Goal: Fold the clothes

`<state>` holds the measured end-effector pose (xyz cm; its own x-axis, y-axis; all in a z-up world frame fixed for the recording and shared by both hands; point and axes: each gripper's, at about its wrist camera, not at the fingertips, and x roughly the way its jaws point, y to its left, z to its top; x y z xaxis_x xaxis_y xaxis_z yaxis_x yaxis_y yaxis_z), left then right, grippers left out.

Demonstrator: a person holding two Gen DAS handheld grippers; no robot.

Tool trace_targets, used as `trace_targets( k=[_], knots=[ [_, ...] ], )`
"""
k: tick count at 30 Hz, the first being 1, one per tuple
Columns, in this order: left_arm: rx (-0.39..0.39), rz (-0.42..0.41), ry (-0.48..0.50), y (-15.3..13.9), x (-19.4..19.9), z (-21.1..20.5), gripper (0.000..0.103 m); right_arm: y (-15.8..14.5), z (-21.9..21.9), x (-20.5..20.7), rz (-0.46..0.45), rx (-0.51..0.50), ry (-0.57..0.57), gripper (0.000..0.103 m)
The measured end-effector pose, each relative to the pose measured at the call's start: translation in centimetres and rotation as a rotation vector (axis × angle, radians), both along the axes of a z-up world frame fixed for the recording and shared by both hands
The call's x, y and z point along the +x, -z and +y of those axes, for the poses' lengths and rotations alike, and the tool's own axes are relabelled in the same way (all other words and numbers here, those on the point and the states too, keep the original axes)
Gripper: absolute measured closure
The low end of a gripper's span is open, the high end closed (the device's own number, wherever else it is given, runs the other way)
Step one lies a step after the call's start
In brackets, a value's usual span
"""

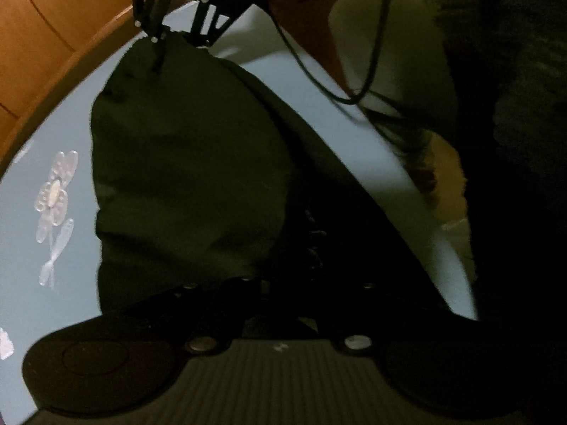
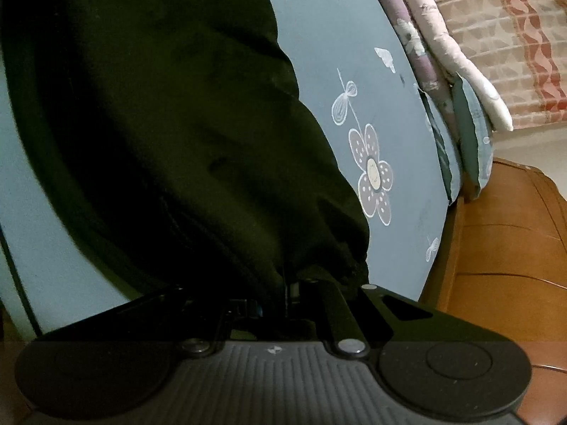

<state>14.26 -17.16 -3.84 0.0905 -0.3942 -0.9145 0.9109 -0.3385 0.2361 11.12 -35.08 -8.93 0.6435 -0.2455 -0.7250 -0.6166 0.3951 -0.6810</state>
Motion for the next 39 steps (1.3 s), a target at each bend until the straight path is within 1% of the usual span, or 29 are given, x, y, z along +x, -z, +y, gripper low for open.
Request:
trace_targets(
  k=[2,6,8,9,13,15,17,19,22,24,26,27,28,30,32,33,34,35,36,37,39],
  knots=[
    [0.012,0.016,0.001,0.2,0.1,0.3,0.101,0.4,0.2,-0.1,0.004,-0.015,-0.005,0.092],
    [0.023,0.034,-0.007,0.8,-0.2,0.5,0.100,1.6,0.8,-0.4,-0.021,-0.073,-0.013,0.090],
    [0.025,0.044,-0.012,1.1,0.0,0.3,0.100,1.7,1.0,-0.8,-0.042,-0.097,-0.014,0.086],
    [0.026,0.049,-0.014,1.3,0.0,0.2,0.100,1.5,1.0,-1.1,-0.052,-0.097,-0.006,0.081],
    [0.029,0.071,-0.012,1.5,0.5,0.1,0.100,-0.9,0.5,-2.3,-0.069,-0.026,0.072,0.069],
    [0.028,0.085,-0.008,1.5,0.9,0.0,0.100,-2.4,0.1,-3.0,-0.057,0.031,0.147,0.067],
    [0.025,0.103,-0.010,1.5,1.2,0.1,0.100,-4.0,-0.8,-3.2,-0.048,0.130,0.266,0.067],
    [0.022,0.115,-0.007,1.6,1.5,0.2,0.100,-5.5,-2.2,-3.1,-0.054,0.278,0.433,0.067],
    [0.019,0.130,0.001,1.7,1.9,0.2,0.100,-7.2,-4.7,-3.2,-0.102,0.570,0.687,0.067],
    [0.018,0.139,0.007,1.7,2.2,0.1,0.100,-7.5,-6.5,-3.4,-0.125,0.836,0.826,0.067],
    [0.017,0.143,0.017,1.8,2.4,-0.1,0.100,-7.1,-7.9,-3.8,-0.145,1.095,0.955,0.059],
    [0.017,0.144,0.022,1.8,2.5,-0.1,0.100,-6.4,-8.2,-4.3,-0.160,1.196,1.010,0.049],
    [0.017,0.145,0.027,1.8,2.6,-0.1,0.100,-5.6,-8.3,-4.7,-0.183,1.264,1.059,0.046],
    [0.017,0.152,0.030,1.7,2.9,0.0,0.100,-4.2,-8.2,-4.8,-0.209,1.325,1.133,0.045],
    [0.016,0.159,0.033,1.7,3.1,0.1,0.100,-2.7,-7.9,-5.3,-0.235,1.423,1.170,0.045],
    [0.016,0.161,0.035,1.7,3.2,0.1,0.100,-2.2,-7.8,-5.4,-0.243,1.467,1.178,0.047],
    [0.016,0.159,0.038,1.6,3.1,0.1,0.100,-1.8,-7.6,-5.2,-0.254,1.484,1.179,0.059],
    [0.015,0.155,0.041,1.5,3.1,0.1,0.100,-1.5,-7.4,-5.0,-0.271,1.481,1.178,0.072],
    [0.014,0.151,0.046,1.3,3.1,0.2,0.100,-1.2,-7.3,-4.7,-0.279,1.468,1.178,0.098],
    [0.014,0.146,0.051,1.0,3.1,0.3,0.101,-1.0,-7.4,-4.6,-0.280,1.467,1.187,0.097],
    [0.014,0.138,0.059,0.1,3.2,0.4,0.101,-1.4,-7.6,-4.6,-0.286,1.502,1.193,0.097]
  ],
)
